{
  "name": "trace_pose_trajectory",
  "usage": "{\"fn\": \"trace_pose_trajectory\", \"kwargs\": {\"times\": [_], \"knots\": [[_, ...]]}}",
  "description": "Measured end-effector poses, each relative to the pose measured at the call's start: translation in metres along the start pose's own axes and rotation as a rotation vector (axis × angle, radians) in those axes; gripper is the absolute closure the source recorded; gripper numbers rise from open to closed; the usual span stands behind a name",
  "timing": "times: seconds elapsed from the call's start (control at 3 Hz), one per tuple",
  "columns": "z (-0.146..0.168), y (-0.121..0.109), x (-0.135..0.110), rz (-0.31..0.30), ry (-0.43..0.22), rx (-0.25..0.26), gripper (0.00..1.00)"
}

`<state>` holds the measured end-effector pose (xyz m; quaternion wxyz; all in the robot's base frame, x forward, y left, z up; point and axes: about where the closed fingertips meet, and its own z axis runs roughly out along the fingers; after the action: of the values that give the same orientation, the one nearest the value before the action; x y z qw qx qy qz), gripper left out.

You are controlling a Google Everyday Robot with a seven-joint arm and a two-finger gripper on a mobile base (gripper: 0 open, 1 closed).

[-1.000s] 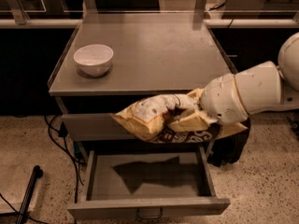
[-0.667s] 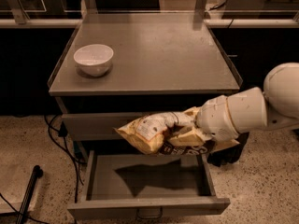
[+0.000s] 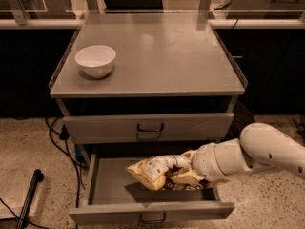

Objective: Place brown chip bag into middle drawer

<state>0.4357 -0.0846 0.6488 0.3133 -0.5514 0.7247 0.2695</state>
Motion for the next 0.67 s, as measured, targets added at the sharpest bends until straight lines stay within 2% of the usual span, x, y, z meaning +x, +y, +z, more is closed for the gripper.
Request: {"fn": "trace_pose_trajectory", "kwargs": {"times": [0.33,0.67], "knots": [[0.0,0.0,0.0,0.0,0.0,0.0,1.0],[0.022,-0.006,0.029,-0.02,0.028,-0.006,1.0]]}}
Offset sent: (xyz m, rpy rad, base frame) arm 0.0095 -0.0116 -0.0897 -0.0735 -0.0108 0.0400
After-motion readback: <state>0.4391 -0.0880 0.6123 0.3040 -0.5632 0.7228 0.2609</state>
